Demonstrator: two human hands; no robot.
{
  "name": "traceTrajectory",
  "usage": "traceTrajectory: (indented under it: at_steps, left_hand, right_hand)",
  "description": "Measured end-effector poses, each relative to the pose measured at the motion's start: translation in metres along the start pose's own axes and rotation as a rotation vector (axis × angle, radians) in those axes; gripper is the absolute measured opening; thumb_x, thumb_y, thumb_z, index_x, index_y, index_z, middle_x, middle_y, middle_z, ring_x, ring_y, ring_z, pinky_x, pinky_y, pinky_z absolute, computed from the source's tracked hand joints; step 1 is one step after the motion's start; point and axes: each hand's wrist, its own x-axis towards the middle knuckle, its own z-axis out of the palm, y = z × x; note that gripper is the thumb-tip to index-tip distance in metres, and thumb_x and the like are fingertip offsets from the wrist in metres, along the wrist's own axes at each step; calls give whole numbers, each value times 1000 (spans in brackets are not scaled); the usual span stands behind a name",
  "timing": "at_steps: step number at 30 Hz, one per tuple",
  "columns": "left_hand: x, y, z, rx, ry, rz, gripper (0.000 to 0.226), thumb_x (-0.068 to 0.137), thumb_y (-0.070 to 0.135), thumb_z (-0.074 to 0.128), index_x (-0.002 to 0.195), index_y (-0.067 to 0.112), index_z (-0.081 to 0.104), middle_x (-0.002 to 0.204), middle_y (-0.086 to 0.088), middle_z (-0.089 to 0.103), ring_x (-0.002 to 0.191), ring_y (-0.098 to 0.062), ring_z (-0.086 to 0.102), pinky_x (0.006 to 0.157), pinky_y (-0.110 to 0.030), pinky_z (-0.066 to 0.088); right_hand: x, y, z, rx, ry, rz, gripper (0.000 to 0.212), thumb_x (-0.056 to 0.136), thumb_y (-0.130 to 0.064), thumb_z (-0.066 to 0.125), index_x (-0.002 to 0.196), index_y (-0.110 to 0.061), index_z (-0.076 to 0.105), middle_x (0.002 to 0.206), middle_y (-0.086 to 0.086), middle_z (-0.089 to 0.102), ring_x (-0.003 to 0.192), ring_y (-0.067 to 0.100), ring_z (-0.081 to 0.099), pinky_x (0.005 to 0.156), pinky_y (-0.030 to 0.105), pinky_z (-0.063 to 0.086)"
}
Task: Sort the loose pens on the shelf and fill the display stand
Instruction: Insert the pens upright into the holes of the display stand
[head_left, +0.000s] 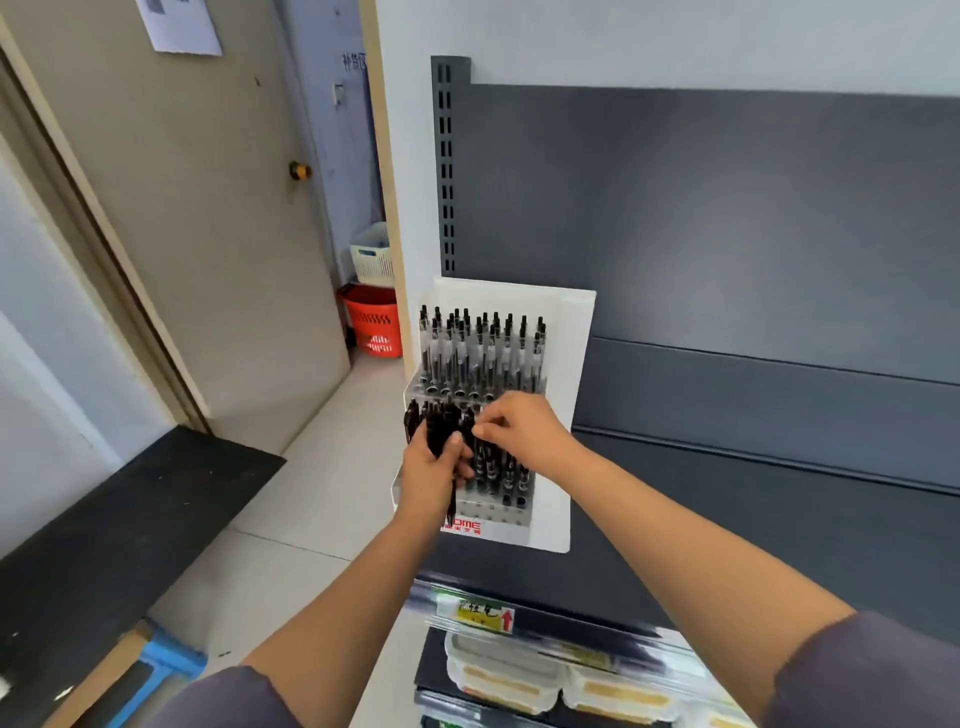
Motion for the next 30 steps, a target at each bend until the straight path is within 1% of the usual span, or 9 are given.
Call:
traceTrajectory:
  at_steps: [3,7,9,11,14,20,25,28,30]
  left_hand:
    - [-4,-2,-6,-25,-36,-32,7,97,9,45,102,8,50,74,-6,57,55,-14,53,53,-24,46]
    - [-6,-4,-15,1,-72,-44,6,97,12,46,98,15,52,76,-5,61,53,-12,56,55,-26,47]
    - [-7,-6,-19,29,-83,-47,9,97,15,48,105,13,52,80,-5,64,55,-11,58,58,-29,49]
    - [-8,-7,-21,46,-90,-55,18,96,17,50,113,12,50,86,-6,66,60,-16,60,60,-31,49]
    - [-10,-8,-23,42,-89,-78,22,96,17,50,117,10,50,90,-8,67,64,-18,60,62,-32,49]
    - [-11,-7,-20,70,-80,-86,20,96,16,49,115,11,51,92,-6,69,65,-19,61,62,-31,52]
    - [-13,-5,-14,47,-75,-94,16,95,13,52,109,7,54,84,-7,69,63,-19,61,59,-29,51]
    - [-13,-3,-11,33,-107,-73,16,93,12,54,108,6,55,81,-7,69,61,-16,62,56,-26,52]
    - [-14,-1,-9,12,-130,-56,18,93,11,54,110,7,55,82,-8,69,62,-14,64,58,-24,53]
  right_hand:
    - [-1,-5,4,-84,67,78,13,91,-19,61,99,-17,72,100,-2,69,92,15,61,82,32,50]
    - [-2,-8,8,-298,180,105,6,90,-25,60,94,-28,64,91,-9,67,89,15,61,63,25,40]
    - [-3,-9,12,-381,209,64,3,90,-26,60,90,-25,63,91,-7,65,93,18,58,62,26,39]
    - [-4,-8,15,-400,241,28,6,90,-26,61,92,-22,65,101,-5,58,97,18,51,64,27,38]
    - [-5,-3,16,-389,279,44,9,89,-29,63,93,-22,66,103,-5,51,99,18,45,65,29,37]
    - [-12,7,16,-357,239,94,13,89,-35,61,92,-22,64,103,-3,51,104,20,46,79,30,43]
    - [-7,-2,9,-264,232,68,24,95,-37,50,108,-23,65,110,-1,55,107,22,48,85,34,44]
    - [-3,-12,6,-91,194,54,23,94,-37,52,102,-24,69,105,-2,59,101,19,54,84,36,46]
    - [-2,-17,5,8,161,49,14,91,-33,59,91,-24,69,91,-10,61,92,12,58,83,35,49]
